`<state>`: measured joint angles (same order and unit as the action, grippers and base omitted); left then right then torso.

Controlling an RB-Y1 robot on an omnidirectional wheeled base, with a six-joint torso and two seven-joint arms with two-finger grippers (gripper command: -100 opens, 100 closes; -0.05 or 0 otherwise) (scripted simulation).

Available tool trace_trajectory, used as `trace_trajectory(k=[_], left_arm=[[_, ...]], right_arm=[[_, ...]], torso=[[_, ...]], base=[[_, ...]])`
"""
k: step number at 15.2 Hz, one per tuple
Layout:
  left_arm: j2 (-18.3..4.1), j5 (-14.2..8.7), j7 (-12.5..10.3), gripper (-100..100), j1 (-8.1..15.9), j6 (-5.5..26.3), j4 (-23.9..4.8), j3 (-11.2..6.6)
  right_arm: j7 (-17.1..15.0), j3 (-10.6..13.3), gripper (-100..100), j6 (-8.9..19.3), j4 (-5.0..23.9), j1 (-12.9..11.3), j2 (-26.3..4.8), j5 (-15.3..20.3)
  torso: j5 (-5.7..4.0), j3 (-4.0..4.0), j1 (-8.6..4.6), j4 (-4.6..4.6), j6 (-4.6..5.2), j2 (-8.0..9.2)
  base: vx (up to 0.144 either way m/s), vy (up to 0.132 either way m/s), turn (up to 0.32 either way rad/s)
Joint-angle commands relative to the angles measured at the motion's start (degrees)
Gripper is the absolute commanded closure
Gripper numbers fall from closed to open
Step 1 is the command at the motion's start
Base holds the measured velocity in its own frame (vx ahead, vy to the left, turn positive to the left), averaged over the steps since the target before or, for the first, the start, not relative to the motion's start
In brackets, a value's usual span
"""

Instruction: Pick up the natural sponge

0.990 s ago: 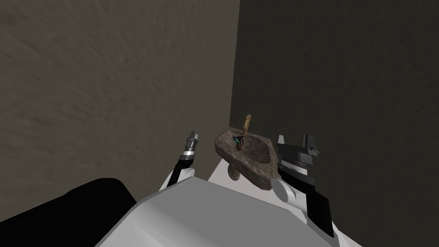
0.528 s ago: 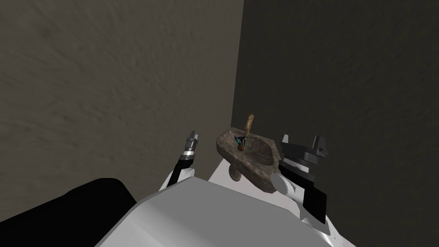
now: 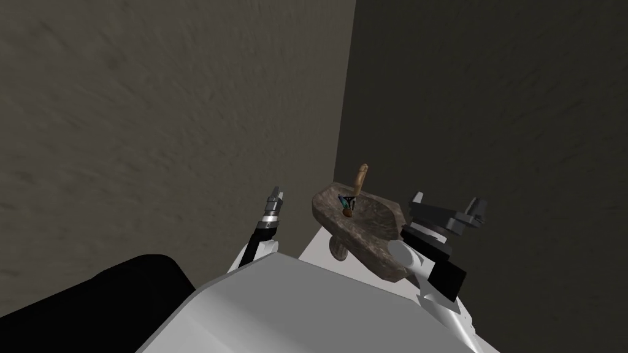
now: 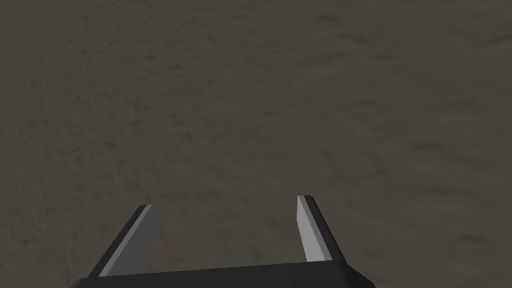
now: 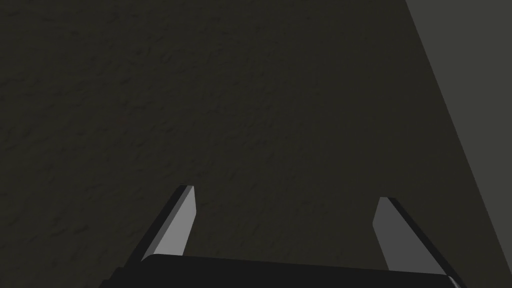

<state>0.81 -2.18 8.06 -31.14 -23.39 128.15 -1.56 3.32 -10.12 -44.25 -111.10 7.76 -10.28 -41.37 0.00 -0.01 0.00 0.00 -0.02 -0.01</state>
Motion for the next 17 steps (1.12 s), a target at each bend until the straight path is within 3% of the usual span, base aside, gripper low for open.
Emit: trace_trajectory(k=[1,2,3,6,7,10,11,14,15,17], left_arm=[[0.0,0.0,0.0,0,0.0,0.0,0.0,0.0],[0.0,0.0,0.0,0,0.0,0.0,0.0,0.0],[0.0,0.0,0.0,0,0.0,0.0,0.0,0.0],[0.0,0.0,0.0,0,0.0,0.0,0.0,0.0],[0.0,0.0,0.0,0,0.0,0.0,0.0,0.0],[0.0,0.0,0.0,0,0.0,0.0,0.0,0.0],[0.0,0.0,0.0,0,0.0,0.0,0.0,0.0],[0.0,0.0,0.0,0,0.0,0.0,0.0,0.0],[0.0,0.0,0.0,0,0.0,0.0,0.0,-0.01],[0.0,0.0,0.0,0,0.0,0.0,0.0,0.0]], right_arm=[[-0.4,-0.7,-100,-1.5,1.8,-1.5,0.0,-2.9],[-0.4,-0.7,-100,-1.5,1.8,-1.5,0.0,-4.2],[-0.9,-1.9,-100,-3.4,4.2,-3.9,-0.2,-5.6],[-0.9,-1.9,-100,-3.4,4.3,-3.9,-0.2,-8.8],[-1.5,-3.2,-100,-5.4,7.0,-6.3,-0.3,-10.3],[-1.5,-3.2,-100,-5.4,7.0,-6.3,-0.3,-13.6],[-2.0,-4.5,-100,-7.3,9.4,-8.8,-0.3,-15.2],[-2.0,-4.5,-100,-7.3,9.6,-8.8,-0.3,-18.4],[-2.5,-5.8,-100,-9.4,12.2,-11.3,-0.3,-20.1],[-2.5,-5.8,-100,-9.4,12.3,-11.3,-0.3,-22.6]], torso=[[0.0,0.0,0.0,0.0,0.0,0.0],[0.0,0.0,0.0,0.0,0.0,0.0],[0.0,0.0,0.0,0.0,0.02,0.0],[0.0,0.0,0.01,0.0,0.02,0.0],[0.0,0.0,0.0,0.0,0.04,0.0],[0.0,0.0,0.01,0.0,0.02,0.0],[0.0,0.0,0.0,0.0,0.03,0.0],[0.0,-0.01,0.01,-0.01,0.02,-0.01],[0.0,0.0,0.0,0.0,0.04,0.0],[0.0,-0.01,0.01,-0.01,0.0,-0.01]], base=[[-0.006,0.003,0.145],[-0.004,0.0,0.064],[-0.005,0.002,0.134],[-0.003,0.001,0.071],[-0.003,0.005,0.105],[-0.002,0.002,0.076],[-0.004,0.005,0.12],[-0.002,0.001,0.081],[-0.003,0.005,0.121],[-0.003,0.002,0.114]])
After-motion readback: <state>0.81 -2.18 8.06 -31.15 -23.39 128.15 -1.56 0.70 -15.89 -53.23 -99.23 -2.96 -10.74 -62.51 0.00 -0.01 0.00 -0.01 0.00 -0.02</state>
